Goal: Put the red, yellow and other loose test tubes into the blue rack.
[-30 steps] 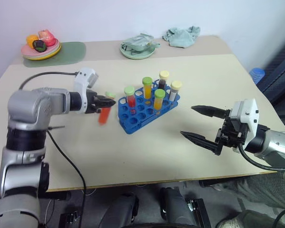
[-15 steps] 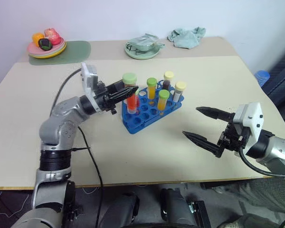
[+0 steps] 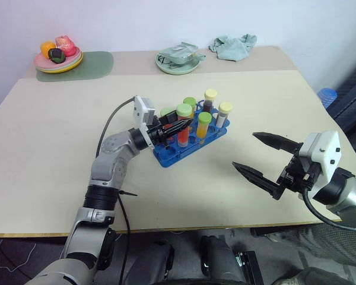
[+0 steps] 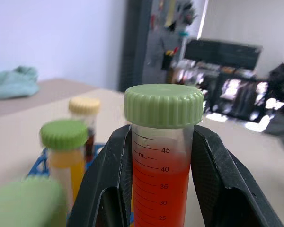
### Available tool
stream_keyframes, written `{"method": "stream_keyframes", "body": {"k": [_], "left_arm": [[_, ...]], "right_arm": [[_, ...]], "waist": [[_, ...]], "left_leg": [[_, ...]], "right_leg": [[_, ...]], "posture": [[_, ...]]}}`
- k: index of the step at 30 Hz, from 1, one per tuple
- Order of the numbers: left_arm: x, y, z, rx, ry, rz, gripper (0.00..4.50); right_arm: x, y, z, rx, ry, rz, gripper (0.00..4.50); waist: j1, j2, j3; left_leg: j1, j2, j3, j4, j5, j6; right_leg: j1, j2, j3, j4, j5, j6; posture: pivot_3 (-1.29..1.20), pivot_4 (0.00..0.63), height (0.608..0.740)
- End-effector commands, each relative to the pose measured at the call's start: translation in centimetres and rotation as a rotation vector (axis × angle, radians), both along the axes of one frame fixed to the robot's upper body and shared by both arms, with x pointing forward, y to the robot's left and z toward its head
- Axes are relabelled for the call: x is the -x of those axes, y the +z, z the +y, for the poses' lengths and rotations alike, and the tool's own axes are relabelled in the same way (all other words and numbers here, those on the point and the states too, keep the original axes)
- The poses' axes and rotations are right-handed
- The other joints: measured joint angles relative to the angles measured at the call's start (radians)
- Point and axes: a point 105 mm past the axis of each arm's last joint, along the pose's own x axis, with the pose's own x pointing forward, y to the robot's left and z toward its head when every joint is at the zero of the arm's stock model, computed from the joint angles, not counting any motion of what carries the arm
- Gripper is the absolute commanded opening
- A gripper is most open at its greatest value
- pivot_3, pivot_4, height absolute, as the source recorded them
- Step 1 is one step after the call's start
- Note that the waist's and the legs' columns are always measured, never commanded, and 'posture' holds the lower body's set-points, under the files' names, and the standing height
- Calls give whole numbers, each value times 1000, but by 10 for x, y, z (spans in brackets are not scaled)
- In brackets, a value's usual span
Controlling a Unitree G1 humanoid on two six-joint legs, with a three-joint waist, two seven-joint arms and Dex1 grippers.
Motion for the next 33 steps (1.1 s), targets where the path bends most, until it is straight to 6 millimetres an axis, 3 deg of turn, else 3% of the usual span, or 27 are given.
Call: {"method": "stream_keyframes", "body": {"k": [1, 6, 13, 20, 33], "left_arm": [[-1, 1, -3, -44, 20, -65, 1683], [-5, -13, 3, -103, 50, -77, 1683], [-1, -14, 4, -73, 2, -44, 1683], [4, -17, 8, -107, -33, -26, 1683], [8, -11, 0, -103, -89, -18, 1683]], "right_arm": [[7, 6, 2, -1, -1, -34, 4313], [14, -3, -3, 7, -19, 6, 4313], [25, -13, -15, 25, -61, 58, 4313], [29, -12, -18, 24, -84, 56, 4313], [28, -7, -16, 21, -81, 48, 4313]], "waist": [[1, 0, 0], [0, 0, -1], [0, 1, -2], [0, 1, -2], [2, 0, -2]], "left_leg": [[0, 0, 0, 0, 0, 0], [1, 0, 0, 0, 0, 0], [7, 0, 0, 0, -1, 1], [14, 0, 0, -2, -2, 3], [14, 0, 0, -2, -3, 5]], "right_leg": [[0, 0, 0, 0, 0, 0], [1, 0, 0, 0, 0, 0], [7, 0, 0, -1, 0, 0], [14, 0, 0, -2, -1, 2], [15, 0, 0, -4, -2, 2]], "posture": [[0, 150, 740], [0, 150, 740], [0, 150, 740], [0, 150, 740], [0, 150, 740]]}}
